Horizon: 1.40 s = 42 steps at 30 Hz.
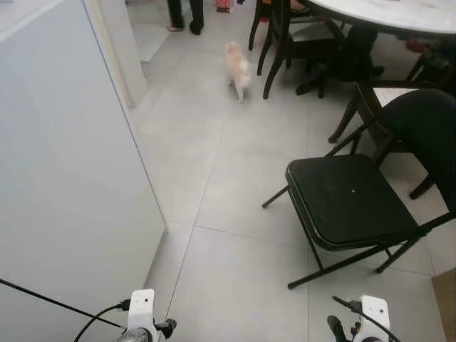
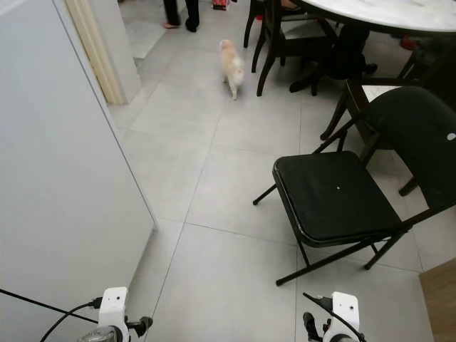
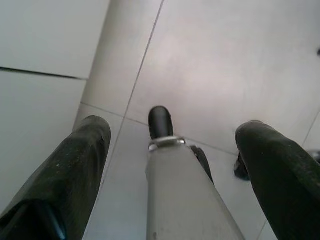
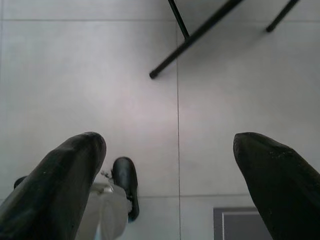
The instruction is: Restocking fridge
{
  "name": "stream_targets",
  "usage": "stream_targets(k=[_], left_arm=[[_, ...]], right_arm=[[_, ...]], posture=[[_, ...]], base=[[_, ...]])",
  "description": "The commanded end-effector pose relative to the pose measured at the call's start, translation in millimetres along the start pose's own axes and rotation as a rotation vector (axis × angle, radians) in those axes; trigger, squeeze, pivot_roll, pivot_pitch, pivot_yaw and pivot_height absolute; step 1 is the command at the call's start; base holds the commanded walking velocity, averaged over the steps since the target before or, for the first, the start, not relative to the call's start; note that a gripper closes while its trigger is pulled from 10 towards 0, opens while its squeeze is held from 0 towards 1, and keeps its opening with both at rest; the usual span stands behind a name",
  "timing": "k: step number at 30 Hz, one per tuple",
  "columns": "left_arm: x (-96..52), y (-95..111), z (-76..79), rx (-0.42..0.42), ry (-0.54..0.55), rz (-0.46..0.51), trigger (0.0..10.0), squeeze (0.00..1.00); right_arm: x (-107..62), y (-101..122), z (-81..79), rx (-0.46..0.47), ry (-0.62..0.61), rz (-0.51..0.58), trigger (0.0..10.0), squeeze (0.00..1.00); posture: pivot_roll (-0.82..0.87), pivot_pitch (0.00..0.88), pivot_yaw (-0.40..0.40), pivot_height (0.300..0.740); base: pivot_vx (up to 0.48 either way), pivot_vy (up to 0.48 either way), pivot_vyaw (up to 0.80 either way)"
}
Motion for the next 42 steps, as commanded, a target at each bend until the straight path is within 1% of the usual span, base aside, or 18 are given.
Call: stream_targets(k=[1, 5, 8, 12, 14, 20, 23, 27, 29, 31, 33, 36, 38, 42], left_arm=[[-0.2, -3.9, -1.3, -0.023, 0.013, -0.021, 10.0, 0.00], [0.6, 2.2, -0.8, -0.035, 0.023, -0.017, 10.0, 0.00], [1.5, 8.5, 2.4, -0.041, 0.021, -0.011, 10.0, 0.00], [1.9, 11.9, 5.2, -0.048, 0.016, -0.007, 10.0, 0.00], [2.3, 14.6, 7.9, -0.051, 0.012, -0.002, 10.0, 0.00], [2.7, 18.7, 10.7, -0.057, 0.011, 0.004, 10.0, 0.00], [2.7, 19.1, 9.5, -0.046, 0.020, -0.001, 10.0, 0.00], [2.6, 19.6, 5.9, -0.025, 0.031, -0.005, 10.0, 0.00], [2.5, 20.2, 1.2, -0.003, 0.052, -0.010, 10.0, 0.00], [2.4, 20.1, 0.3, 0.000, 0.054, -0.012, 10.0, 0.00], [2.4, 20.6, -1.8, 0.023, 0.053, -0.018, 10.0, 0.00], [2.3, 21.7, -4.1, 0.042, 0.049, -0.018, 10.0, 0.00], [2.3, 22.3, -4.5, 0.043, 0.048, -0.017, 10.0, 0.00], [2.5, 25.9, -4.1, 0.046, 0.047, -0.008, 10.0, 0.00]], right_arm=[[-0.1, -2.1, 0.9, -0.007, -0.007, -0.014, 10.0, 0.00], [1.7, 4.8, -3.0, -0.007, 0.002, -0.001, 10.0, 0.00], [3.1, 12.2, -4.7, -0.031, 0.009, 0.004, 10.0, 0.00], [3.6, 16.9, -4.8, -0.030, 0.010, 0.016, 10.0, 0.00], [3.8, 20.5, -4.2, -0.038, 0.007, 0.023, 10.0, 0.00], [4.4, 25.8, -4.3, -0.063, 0.005, 0.028, 10.0, 0.00], [4.6, 26.1, -5.0, -0.074, 0.005, 0.025, 10.0, 0.00], [5.1, 25.7, -7.3, -0.060, 0.008, 0.029, 10.0, 0.00], [5.7, 24.9, -9.5, -0.039, 0.001, 0.032, 10.0, 0.00], [5.8, 24.8, -10.2, -0.035, 0.001, 0.033, 10.0, 0.00], [6.2, 24.8, -12.1, -0.002, -0.002, 0.044, 10.0, 0.00], [6.6, 24.8, -14.1, 0.025, -0.009, 0.054, 10.0, 0.00], [6.7, 24.9, -14.5, 0.026, -0.008, 0.054, 10.0, 0.00], [7.0, 27.2, -13.0, -0.021, -0.020, 0.039, 10.0, 0.00]], posture=[[-0.10, 0.003, -0.008, 0.740], [-0.10, 0.000, -0.010, 0.740], [-0.10, 0.000, -0.022, 0.740], [-0.10, 0.000, -0.027, 0.740], [-0.10, 0.000, -0.039, 0.740], [-0.09, 0.000, -0.037, 0.740], [-0.10, 0.000, -0.025, 0.740], [-0.10, 0.000, 0.000, 0.740], [-0.11, 0.000, 0.026, 0.740], [-0.11, 0.000, 0.032, 0.740], [-0.12, 0.000, 0.063, 0.740], [-0.13, 0.000, 0.077, 0.740], [-0.12, 0.000, 0.077, 0.740], [-0.11, 0.000, 0.067, 0.740]], base=[[0.000, 0.000, 0.00], [0.000, 0.000, 0.00], [0.000, 0.000, 0.00], [0.000, 0.000, 0.00], [0.000, 0.000, 0.00], [0.000, 0.000, 0.00], [0.000, 0.000, 0.00], [0.000, 0.000, 0.00], [0.000, 0.000, 0.00], [0.000, 0.000, 0.00], [0.000, 0.000, 0.00], [0.000, 0.000, 0.00], [0.000, 0.000, 0.00], [0.000, 0.000, 0.00]])
Point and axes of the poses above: a point about 5 cm out from each wrist's last joint towards the gripper, its own x axis pointing out of the wrist towards the gripper, its own y axis along the axis of the wrist's last joint, z = x × y, the point moved 2 cm from there along x, pointing out of the wrist towards the gripper, and after that the axes turned 5 degrees about x, right-handed, at the moved point
